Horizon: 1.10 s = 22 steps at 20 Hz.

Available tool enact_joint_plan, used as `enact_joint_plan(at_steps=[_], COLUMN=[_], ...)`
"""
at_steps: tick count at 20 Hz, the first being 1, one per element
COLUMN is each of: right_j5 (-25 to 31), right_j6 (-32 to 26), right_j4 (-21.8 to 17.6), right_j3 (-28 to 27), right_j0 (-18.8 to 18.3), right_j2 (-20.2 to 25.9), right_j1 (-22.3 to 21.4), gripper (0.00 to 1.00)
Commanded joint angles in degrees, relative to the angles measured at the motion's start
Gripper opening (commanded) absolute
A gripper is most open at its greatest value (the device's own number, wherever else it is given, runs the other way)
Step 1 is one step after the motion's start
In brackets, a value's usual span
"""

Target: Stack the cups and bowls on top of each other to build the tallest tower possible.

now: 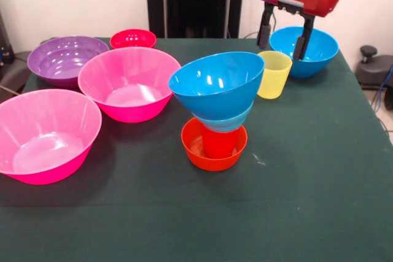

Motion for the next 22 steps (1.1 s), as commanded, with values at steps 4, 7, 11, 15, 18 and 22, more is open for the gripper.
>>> enact_joint_plan(at_steps=[4,7,11,15,18,22], right_j5=[17.3,19.5,27.3,31.4,30.9,28.8], right_j6=[-14.8,-23.6,-29.1,-29.1,-28.8,-29.6], right_j4=[-4.0,-7.7,-12.3,-14.6,-16.3,-18.8], right_j3=[-3.1,-4.8,-13.6,-23.5,-31.0,-38.1], right_j0=[-7.2,-10.7,-15.3,-19.0,-20.7,-21.4], right_j2=[12.4,15.0,16.8,19.0,20.3,21.5], right_j1=[-5.1,-6.7,-6.0,-2.3,2.0,7.7], gripper=[1.0,1.0,1.0,1.0,1.0,1.0])
